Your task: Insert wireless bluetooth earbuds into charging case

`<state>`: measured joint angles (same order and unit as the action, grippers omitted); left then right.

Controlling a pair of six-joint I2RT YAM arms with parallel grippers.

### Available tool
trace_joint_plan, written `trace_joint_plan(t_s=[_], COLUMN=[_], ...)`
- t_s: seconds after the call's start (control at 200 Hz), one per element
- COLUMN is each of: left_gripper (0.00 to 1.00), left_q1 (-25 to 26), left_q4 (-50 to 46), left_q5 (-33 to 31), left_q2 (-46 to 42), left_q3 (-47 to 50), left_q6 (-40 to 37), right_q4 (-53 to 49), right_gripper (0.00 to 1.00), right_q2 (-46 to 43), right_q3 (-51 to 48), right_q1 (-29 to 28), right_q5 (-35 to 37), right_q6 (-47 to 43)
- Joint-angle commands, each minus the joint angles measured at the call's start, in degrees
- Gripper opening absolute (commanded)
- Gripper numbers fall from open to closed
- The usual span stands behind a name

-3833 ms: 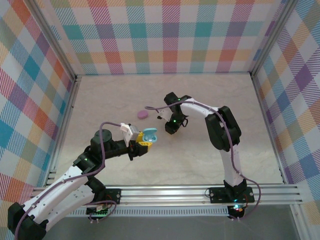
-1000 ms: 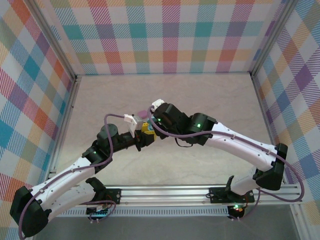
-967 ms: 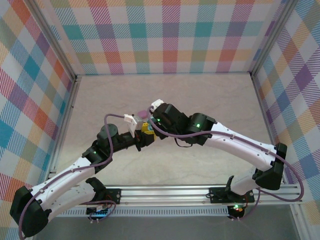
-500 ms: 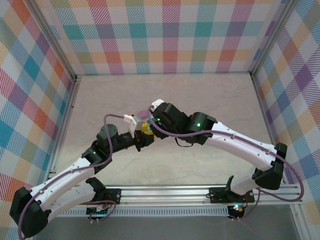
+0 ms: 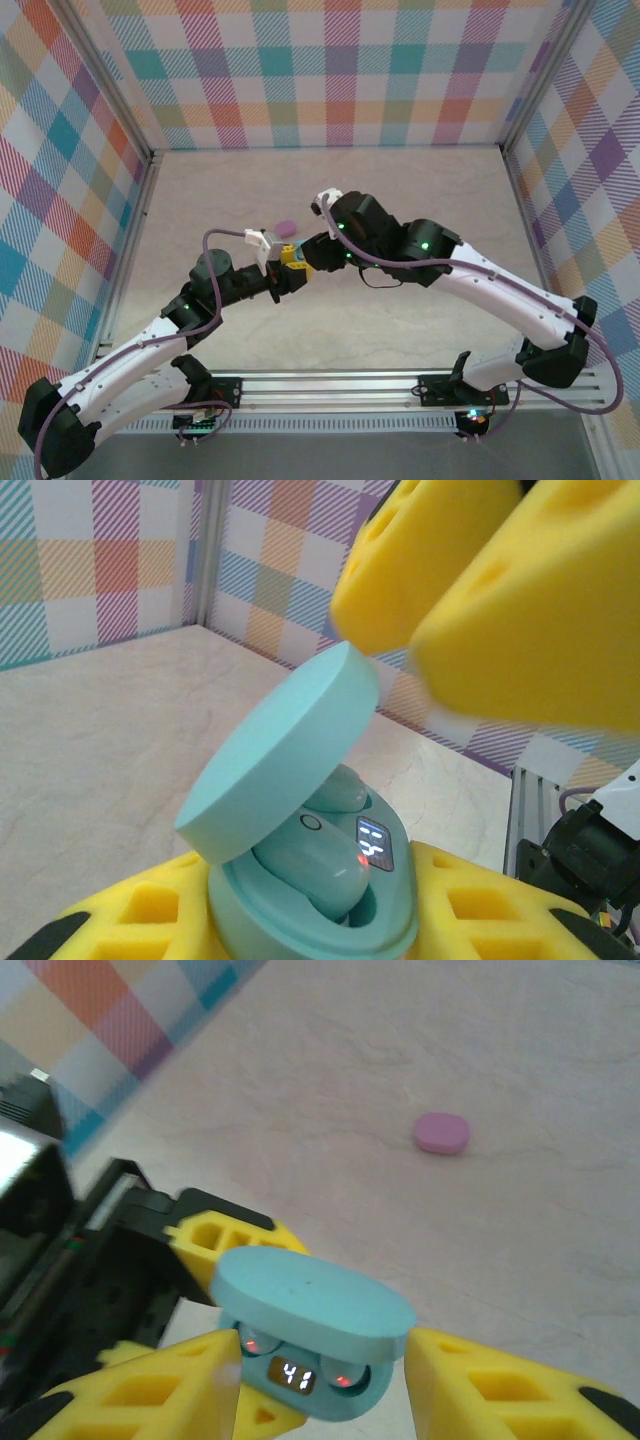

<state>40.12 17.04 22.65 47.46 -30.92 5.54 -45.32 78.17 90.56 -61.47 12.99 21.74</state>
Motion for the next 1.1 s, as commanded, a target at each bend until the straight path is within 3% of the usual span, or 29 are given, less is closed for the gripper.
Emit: trace_joint_plan(t_s=[0.0, 0.235, 0.425, 0.59, 0.76, 1.1], left_gripper=[0.37, 0.37, 0.37, 0.37, 0.37, 0.37], left_q1=[0.56, 0.57, 0.57, 0.57, 0.57, 0.57], left_q4=[2.66, 1.75, 1.84, 1.94, 3.27, 8.60], left_q5=[0.82, 1.57, 4.11, 5.18, 7.33, 9.08], left_q2=[-0.87, -1.48, -1.21, -0.28, 2.79, 9.32], left_q3=[0.25, 0.24, -0.71, -2.45, -5.70, -10.00], left_q6=[0.88, 0.46, 0.41, 0.57, 1.46, 4.91], right_q4=[3.26, 5.43, 5.44, 16.42, 24.42, 58.00], right_gripper=[0.48, 0.49, 0.51, 0.58, 0.65, 0.69], right_q2=[-2.94, -8.56, -6.89, -8.04, -11.18, -12.11], right_q3=[0.66, -3.73, -4.79, -13.45, -22.45, -38.42], right_q1=[1.53, 11.82, 14.38, 17.94, 21.29, 27.15], right_q5=[-6.75, -17.88, -23.02, -35.88, -40.39, -52.20], right_q6=[3.83, 7.75, 8.47, 16.92, 25.25, 49.71])
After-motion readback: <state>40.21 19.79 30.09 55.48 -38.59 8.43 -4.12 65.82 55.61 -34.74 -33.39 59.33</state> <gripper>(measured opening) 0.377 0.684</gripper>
